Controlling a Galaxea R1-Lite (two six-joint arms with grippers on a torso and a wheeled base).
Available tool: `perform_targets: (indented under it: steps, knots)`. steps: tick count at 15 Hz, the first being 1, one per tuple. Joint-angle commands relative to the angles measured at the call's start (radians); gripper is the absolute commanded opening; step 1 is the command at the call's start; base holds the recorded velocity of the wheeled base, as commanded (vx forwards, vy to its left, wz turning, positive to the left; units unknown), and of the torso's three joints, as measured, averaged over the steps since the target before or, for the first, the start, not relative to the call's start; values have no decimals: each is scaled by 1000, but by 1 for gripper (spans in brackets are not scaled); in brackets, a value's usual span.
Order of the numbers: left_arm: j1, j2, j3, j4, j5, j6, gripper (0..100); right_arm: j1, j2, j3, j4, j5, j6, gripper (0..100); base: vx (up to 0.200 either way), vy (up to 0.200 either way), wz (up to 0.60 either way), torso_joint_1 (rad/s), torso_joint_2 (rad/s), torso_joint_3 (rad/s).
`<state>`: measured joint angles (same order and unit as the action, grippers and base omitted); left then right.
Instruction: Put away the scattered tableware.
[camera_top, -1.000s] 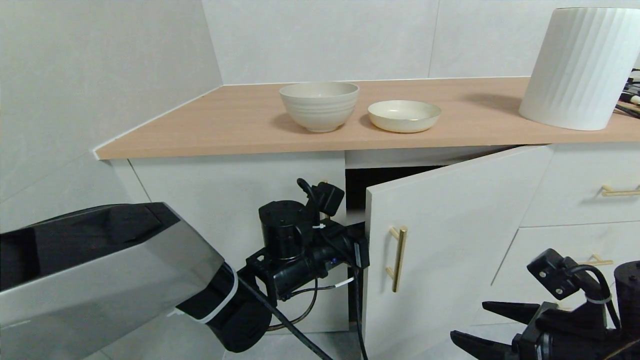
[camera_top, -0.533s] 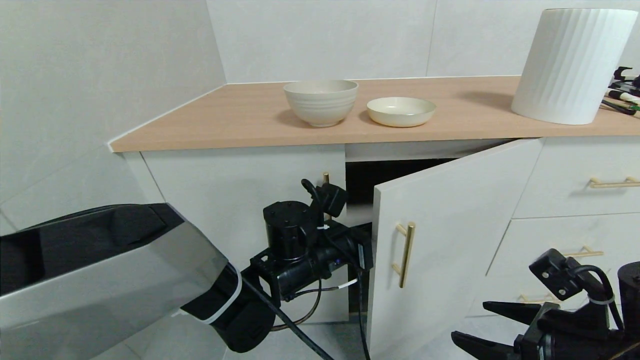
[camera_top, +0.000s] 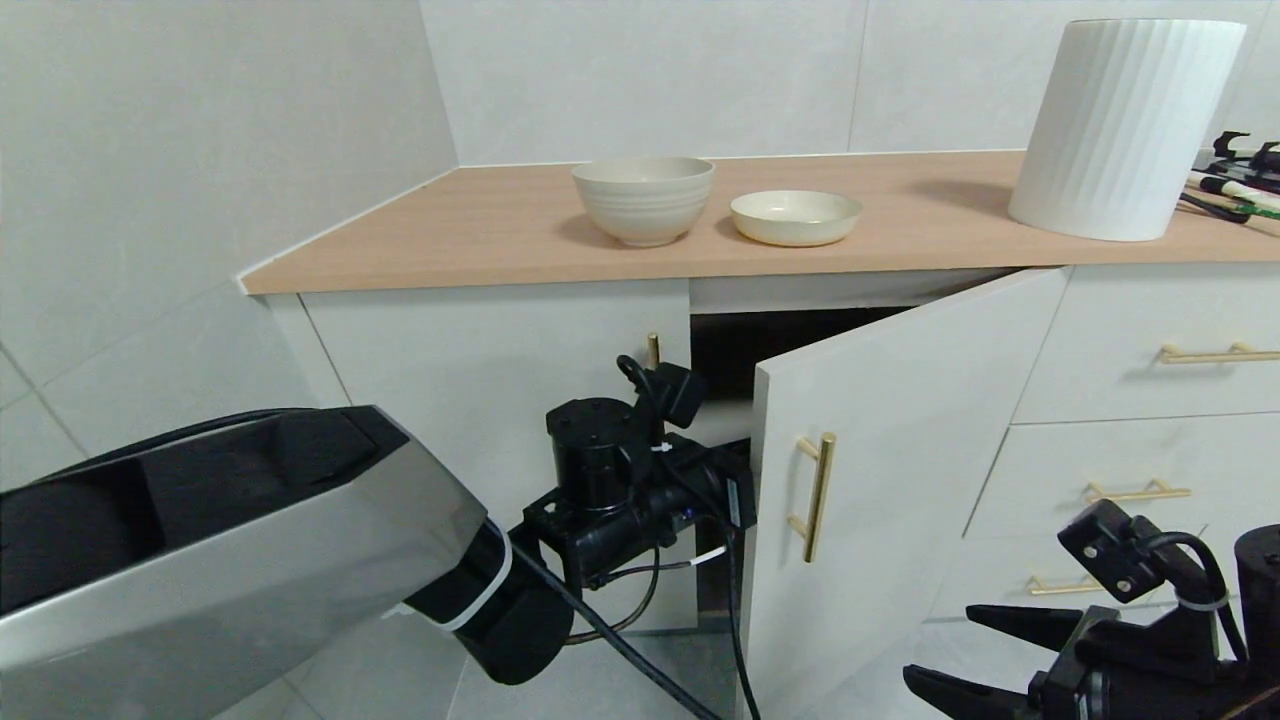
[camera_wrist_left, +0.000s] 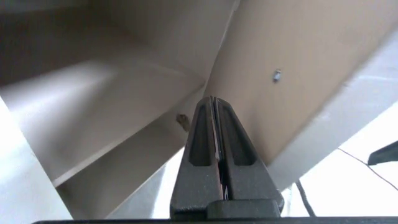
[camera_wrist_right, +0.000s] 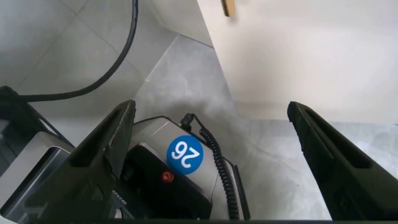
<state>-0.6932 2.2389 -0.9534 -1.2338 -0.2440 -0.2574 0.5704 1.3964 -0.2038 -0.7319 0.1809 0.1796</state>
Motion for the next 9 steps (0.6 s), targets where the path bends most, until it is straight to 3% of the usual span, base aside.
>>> perform_targets:
  steps: [1, 2, 7, 9]
  knots:
    - [0, 11, -19, 16, 0, -2, 0, 0, 4, 1, 0, 0, 0, 100, 0, 0, 0, 0, 0, 0]
    - [0, 11, -25, 20, 2, -2, 0, 0, 4, 1, 0, 0, 0, 100, 0, 0, 0, 0, 0, 0]
    - [-2, 13, -27, 19, 3, -3, 0, 2, 3, 4, 0, 0, -3, 100, -200, 0, 0, 5, 5, 3]
    - [-2, 16, -28, 19, 3, -3, 0, 0, 1, 4, 0, -1, -3, 100, 0, 0, 0, 0, 0, 0]
